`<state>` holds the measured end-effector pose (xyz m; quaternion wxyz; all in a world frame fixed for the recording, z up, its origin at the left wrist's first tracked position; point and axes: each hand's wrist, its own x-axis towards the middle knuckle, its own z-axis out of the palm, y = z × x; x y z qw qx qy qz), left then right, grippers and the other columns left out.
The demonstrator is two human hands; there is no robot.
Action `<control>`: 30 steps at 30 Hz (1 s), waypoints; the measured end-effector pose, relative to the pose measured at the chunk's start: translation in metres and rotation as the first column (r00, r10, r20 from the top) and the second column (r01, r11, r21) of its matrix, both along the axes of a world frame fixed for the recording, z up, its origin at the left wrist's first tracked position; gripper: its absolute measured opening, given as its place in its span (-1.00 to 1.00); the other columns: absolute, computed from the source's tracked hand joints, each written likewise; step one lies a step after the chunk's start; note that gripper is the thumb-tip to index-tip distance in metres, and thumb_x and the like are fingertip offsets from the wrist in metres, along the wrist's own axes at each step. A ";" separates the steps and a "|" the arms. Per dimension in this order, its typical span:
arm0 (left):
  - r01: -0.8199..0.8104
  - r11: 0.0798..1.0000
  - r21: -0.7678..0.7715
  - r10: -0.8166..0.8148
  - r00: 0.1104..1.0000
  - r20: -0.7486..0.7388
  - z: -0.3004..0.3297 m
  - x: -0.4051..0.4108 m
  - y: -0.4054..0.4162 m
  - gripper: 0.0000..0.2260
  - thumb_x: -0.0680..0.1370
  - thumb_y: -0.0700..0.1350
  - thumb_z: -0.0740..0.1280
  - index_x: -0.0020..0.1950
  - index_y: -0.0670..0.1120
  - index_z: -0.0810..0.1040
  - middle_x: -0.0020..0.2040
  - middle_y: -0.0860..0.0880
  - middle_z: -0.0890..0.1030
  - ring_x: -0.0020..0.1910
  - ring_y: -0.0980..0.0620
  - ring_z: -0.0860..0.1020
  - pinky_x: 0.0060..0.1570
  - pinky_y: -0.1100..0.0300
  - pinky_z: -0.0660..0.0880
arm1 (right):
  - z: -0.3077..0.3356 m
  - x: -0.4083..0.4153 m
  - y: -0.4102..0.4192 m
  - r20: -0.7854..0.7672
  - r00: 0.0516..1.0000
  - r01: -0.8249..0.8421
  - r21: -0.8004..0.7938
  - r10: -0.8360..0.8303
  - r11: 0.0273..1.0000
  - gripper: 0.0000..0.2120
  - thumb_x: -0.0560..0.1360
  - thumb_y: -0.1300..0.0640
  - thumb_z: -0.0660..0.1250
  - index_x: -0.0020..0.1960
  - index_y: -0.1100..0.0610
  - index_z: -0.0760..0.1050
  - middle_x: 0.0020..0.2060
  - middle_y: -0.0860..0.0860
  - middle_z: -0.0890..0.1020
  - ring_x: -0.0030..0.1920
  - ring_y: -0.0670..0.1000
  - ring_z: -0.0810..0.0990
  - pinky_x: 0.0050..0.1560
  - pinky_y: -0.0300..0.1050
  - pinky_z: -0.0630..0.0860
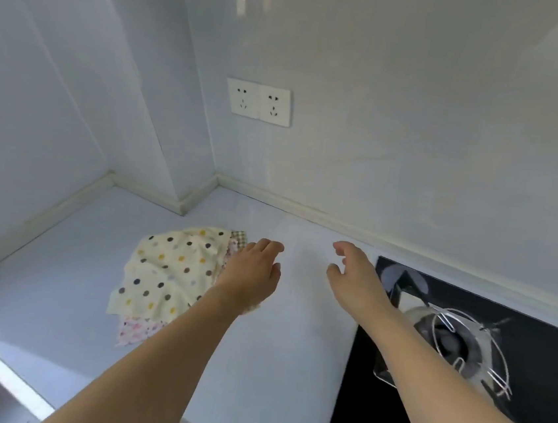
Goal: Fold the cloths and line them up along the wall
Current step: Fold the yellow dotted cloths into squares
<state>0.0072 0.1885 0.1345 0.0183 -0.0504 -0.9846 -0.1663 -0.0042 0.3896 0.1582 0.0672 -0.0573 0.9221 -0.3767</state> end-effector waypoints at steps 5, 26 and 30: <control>-0.172 0.981 0.092 0.155 0.973 0.173 -0.045 0.007 -0.113 -0.71 0.57 -0.18 0.16 0.27 -0.05 0.47 0.21 0.02 0.49 0.14 -0.02 0.52 0.01 0.14 0.46 | -0.045 -0.006 -0.090 0.078 0.982 -0.176 0.058 0.171 0.983 -0.62 0.59 0.15 0.15 0.40 0.05 0.35 0.36 -0.05 0.41 0.32 -0.04 0.42 0.34 -0.08 0.37; 0.078 0.882 0.465 -0.028 0.993 -0.114 -0.190 0.073 -0.221 -0.73 0.37 -0.22 0.29 0.02 0.03 0.55 0.10 0.14 0.51 0.10 0.21 0.48 0.04 0.44 0.39 | -0.234 0.034 -0.207 -0.563 0.740 -0.366 0.122 0.368 0.923 -0.76 0.45 0.22 0.29 0.11 0.05 0.51 -0.03 -0.10 0.53 -0.01 -0.08 0.46 0.10 -0.14 0.42; 0.129 0.940 0.316 -0.076 0.982 -0.172 -0.196 0.076 -0.222 -0.74 0.38 -0.13 0.33 0.05 0.06 0.56 0.10 0.16 0.52 0.14 0.20 0.43 0.08 0.50 0.28 | -0.228 0.046 -0.210 -0.540 0.700 -0.389 0.261 0.468 0.883 -0.57 0.31 0.14 0.28 0.18 0.02 0.50 0.04 -0.10 0.51 0.08 -0.02 0.43 0.18 -0.13 0.37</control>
